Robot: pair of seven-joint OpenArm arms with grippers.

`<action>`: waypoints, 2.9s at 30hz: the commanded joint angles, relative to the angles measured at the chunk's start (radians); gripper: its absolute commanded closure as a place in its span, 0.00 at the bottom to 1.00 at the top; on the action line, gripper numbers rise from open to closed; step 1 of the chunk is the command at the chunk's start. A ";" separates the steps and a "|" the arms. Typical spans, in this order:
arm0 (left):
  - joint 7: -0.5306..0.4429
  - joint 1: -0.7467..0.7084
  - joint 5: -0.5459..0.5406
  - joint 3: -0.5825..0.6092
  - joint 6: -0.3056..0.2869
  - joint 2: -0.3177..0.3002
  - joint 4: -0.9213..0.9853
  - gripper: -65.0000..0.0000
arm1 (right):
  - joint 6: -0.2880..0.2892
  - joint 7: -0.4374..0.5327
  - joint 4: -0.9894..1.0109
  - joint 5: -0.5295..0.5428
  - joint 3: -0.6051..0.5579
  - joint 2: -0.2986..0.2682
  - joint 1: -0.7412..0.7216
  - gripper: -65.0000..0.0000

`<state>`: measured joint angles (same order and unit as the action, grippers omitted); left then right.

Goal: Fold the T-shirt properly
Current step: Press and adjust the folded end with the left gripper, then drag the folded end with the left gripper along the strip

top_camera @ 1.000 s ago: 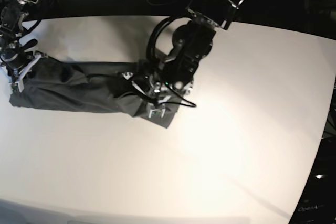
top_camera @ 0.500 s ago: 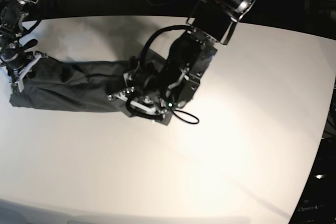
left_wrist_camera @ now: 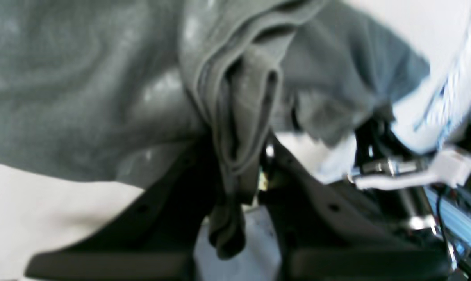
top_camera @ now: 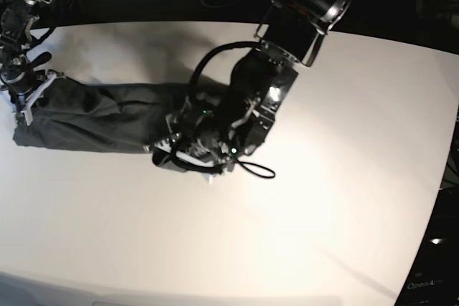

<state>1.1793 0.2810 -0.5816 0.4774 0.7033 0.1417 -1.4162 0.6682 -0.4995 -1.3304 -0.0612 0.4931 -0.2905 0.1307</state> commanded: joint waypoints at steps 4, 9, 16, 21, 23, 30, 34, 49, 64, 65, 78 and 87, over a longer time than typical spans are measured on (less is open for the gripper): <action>-0.012 0.021 -0.018 0.007 -0.005 0.015 0.010 0.95 | 0.030 -0.074 0.012 -0.030 -0.007 0.007 0.008 0.88; -0.017 0.027 -0.018 0.007 -0.005 0.015 0.076 0.95 | 0.030 -0.074 0.012 -0.030 -0.007 0.007 0.005 0.88; -0.065 0.025 -0.019 0.007 -0.005 0.015 0.087 0.95 | 0.030 -0.074 0.013 -0.030 -0.030 0.007 0.007 0.88; -0.065 0.025 -0.019 0.007 -0.005 0.015 0.087 0.95 | 0.030 -0.074 0.013 -0.030 -0.037 0.007 0.007 0.88; -0.065 0.022 -0.019 0.007 -0.005 0.015 0.087 0.95 | 0.030 -0.074 0.013 -0.030 -0.037 0.007 0.005 0.88; -0.066 0.027 -0.084 0.007 -0.005 0.015 0.073 0.95 | 0.030 -0.074 0.015 -0.030 -0.050 0.007 0.002 0.88; -0.100 0.028 -0.151 0.008 -0.005 0.015 0.038 0.94 | 0.030 -0.074 0.016 -0.030 -0.057 0.007 0.002 0.88; -0.120 0.025 -0.266 0.079 -0.005 0.009 -0.090 0.41 | 0.030 -0.072 0.015 -0.030 -0.057 0.006 0.001 0.88; -0.111 0.021 -0.472 -0.019 -0.005 -0.185 -0.159 0.50 | 0.030 -0.072 0.013 -0.030 -0.057 0.006 -0.001 0.88; -0.111 0.021 -0.486 -0.030 -0.005 -0.205 -0.159 0.57 | 0.030 -0.072 0.013 -0.030 -0.057 0.006 -0.001 0.88; -0.118 0.027 -0.504 -0.105 -0.005 -0.299 -0.150 0.95 | 0.030 -0.072 0.013 -0.030 -0.057 0.006 -0.001 0.88; -0.120 0.037 -0.429 -0.104 -0.005 -0.201 -0.082 0.95 | 0.030 -0.072 0.013 -0.030 -0.078 0.006 0.001 0.88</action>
<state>1.0538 0.2913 -0.9848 0.3756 0.7048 -0.0647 -1.4815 0.6491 -0.4999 -1.3308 -0.0765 0.4313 -0.2981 0.1184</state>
